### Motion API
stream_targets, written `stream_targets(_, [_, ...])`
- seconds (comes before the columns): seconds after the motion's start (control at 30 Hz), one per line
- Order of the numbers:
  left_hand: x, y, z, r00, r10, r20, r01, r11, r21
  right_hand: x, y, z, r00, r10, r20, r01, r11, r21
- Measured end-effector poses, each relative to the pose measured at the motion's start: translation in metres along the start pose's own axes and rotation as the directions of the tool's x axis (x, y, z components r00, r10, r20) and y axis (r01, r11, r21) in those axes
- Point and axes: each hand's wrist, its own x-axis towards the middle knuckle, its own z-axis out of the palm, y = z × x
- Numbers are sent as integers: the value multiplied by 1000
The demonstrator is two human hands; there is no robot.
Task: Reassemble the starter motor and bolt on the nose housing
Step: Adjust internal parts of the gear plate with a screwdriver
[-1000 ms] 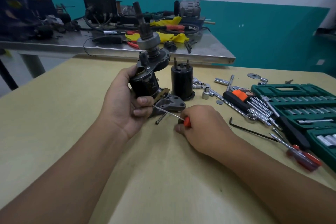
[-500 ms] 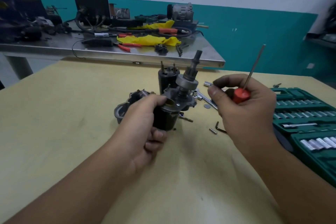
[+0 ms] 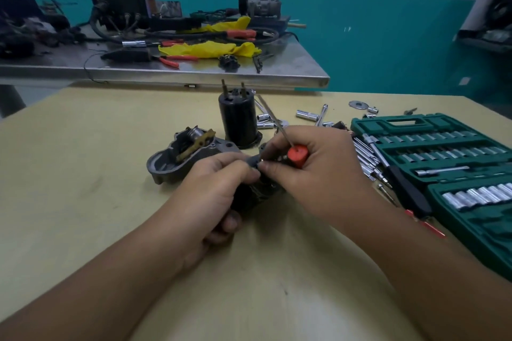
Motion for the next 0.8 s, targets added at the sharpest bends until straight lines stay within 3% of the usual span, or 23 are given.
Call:
stream_targets(0.1, [0, 1, -1, 1000, -3, 14, 3, 1000, 7, 0, 0, 2, 998, 60, 10, -60, 998, 9])
stream_targets(0.43, [-2, 5, -9, 983, 20, 184, -40, 994, 101, 4, -8, -6, 991, 48, 125, -36, 994, -99])
stream_targets(0.63, [0, 6, -11, 982, 5, 188, -28, 992, 121, 6, -12, -8, 953, 172, 248, -134, 978, -162])
stream_targets(0.8, [0, 10, -13, 972, -7, 236, -27, 990, 139, 6, -16, -7, 939, 236, 250, -228, 972, -61])
